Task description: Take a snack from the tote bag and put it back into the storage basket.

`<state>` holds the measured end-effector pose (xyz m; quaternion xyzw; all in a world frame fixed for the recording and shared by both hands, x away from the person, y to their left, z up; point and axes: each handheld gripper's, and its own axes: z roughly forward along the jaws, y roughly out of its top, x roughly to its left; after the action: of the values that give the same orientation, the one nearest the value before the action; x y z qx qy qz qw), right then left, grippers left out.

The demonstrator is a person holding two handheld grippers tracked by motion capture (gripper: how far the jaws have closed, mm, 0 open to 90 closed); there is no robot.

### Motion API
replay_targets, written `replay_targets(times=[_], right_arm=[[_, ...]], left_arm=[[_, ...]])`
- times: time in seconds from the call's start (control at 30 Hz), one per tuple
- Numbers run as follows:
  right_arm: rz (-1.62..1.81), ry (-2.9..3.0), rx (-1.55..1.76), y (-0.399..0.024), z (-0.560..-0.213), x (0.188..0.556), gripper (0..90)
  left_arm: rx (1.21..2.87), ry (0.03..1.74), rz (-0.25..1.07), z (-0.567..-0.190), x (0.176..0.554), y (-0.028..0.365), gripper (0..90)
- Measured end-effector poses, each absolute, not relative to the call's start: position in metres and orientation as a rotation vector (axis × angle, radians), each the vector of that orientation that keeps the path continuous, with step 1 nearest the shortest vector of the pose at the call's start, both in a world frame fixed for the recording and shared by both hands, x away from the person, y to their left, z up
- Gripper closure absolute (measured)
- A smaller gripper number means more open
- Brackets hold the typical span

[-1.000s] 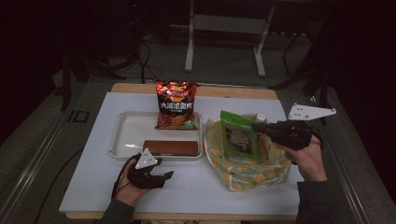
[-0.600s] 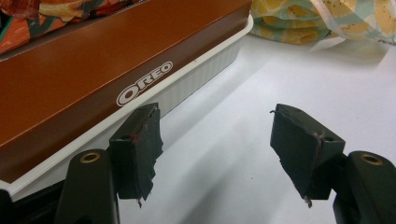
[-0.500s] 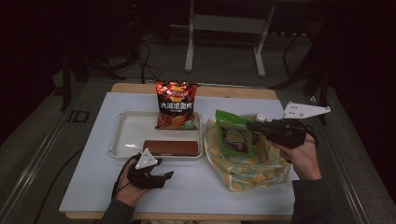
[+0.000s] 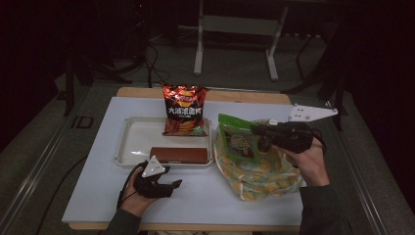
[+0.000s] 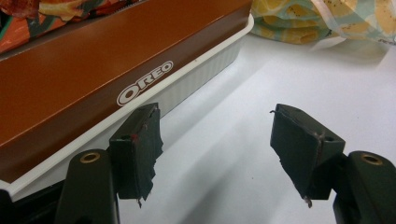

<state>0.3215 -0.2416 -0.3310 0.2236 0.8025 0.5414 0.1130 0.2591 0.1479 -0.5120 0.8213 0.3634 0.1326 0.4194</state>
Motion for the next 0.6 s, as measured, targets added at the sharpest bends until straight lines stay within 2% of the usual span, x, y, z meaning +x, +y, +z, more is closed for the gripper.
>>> replay_targets(times=[0.6], right_arm=[[1.581,2.366,0.619,-0.212,-0.331,0.333,90.0]], left_arm=[[2.062,0.908,0.329,-0.512,0.259,0.147,33.2]])
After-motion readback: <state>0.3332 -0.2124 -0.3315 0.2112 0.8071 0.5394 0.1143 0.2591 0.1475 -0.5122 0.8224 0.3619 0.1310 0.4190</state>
